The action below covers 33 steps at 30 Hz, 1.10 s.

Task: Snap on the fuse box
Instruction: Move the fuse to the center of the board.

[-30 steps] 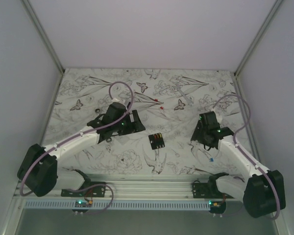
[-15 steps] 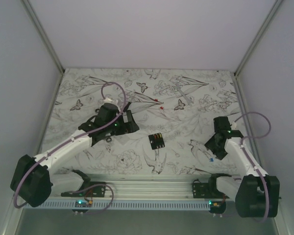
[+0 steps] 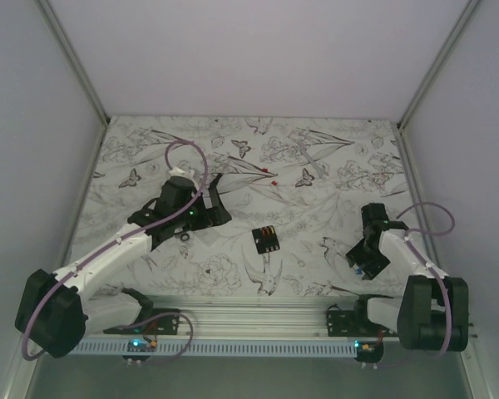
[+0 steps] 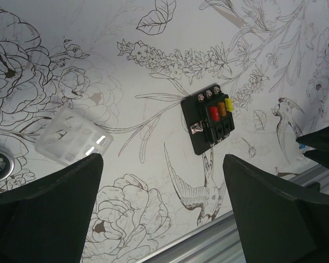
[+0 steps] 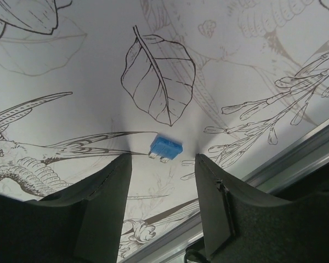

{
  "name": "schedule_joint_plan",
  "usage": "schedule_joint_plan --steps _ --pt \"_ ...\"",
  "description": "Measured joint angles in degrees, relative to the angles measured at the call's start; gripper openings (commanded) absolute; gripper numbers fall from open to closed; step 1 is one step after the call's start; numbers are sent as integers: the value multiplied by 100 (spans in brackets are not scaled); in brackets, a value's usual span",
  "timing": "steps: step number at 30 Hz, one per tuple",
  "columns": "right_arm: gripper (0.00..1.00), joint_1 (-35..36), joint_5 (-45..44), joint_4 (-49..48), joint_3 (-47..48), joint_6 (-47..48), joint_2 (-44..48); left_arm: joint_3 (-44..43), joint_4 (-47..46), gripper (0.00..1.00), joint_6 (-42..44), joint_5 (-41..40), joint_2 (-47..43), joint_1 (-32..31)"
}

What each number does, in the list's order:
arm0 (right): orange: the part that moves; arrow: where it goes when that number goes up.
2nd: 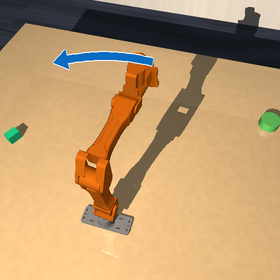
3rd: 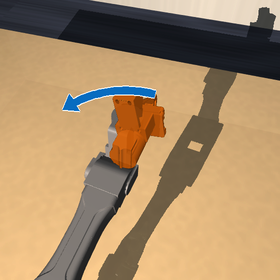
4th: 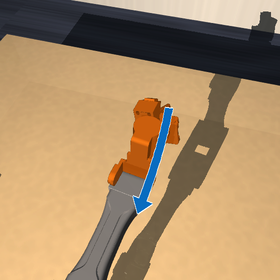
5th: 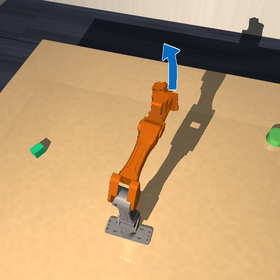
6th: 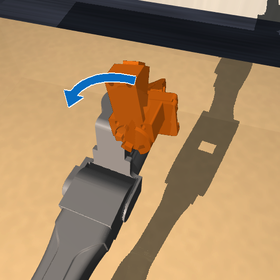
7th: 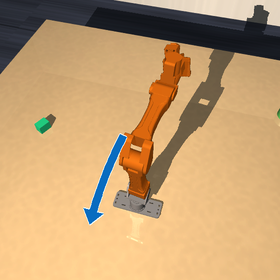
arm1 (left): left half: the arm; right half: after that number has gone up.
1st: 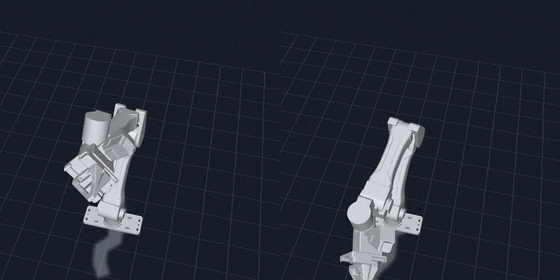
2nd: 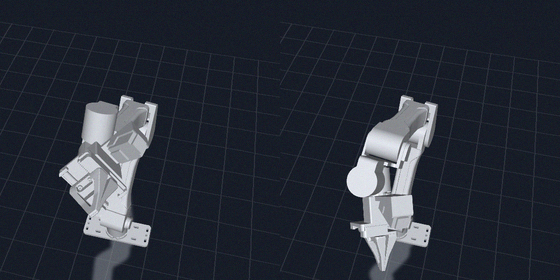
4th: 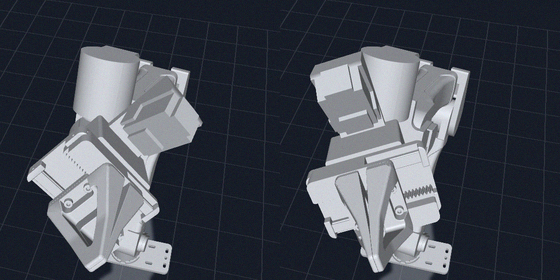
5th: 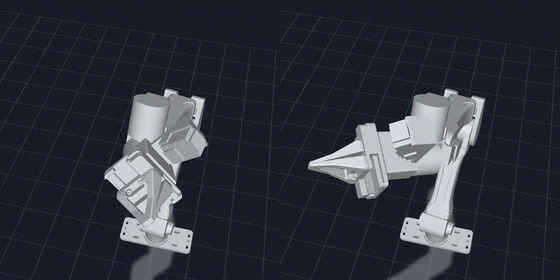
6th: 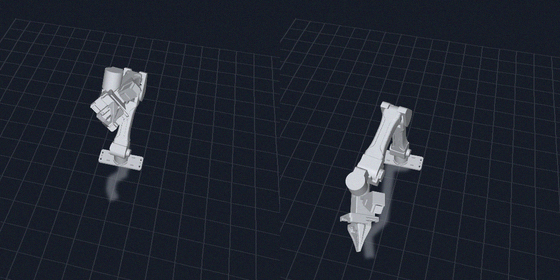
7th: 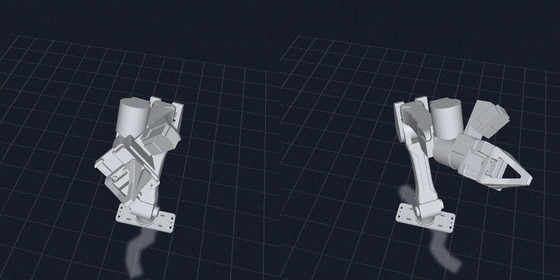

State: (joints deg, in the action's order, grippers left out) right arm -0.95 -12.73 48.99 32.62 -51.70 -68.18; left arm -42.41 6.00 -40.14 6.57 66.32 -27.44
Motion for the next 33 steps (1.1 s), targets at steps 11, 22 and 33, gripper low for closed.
schedule_joint_plan --steps 11,22,33 --pt "35 -4 199 -238 -35 -4 -120 7 2 95 17 -2 2 9" --pt "31 562 323 -400 361 529 -739 7 2 95 17 -2 4 9" --pt "31 2398 452 -772 1845 1154 -2389 7 4 95 4 4 7 9"
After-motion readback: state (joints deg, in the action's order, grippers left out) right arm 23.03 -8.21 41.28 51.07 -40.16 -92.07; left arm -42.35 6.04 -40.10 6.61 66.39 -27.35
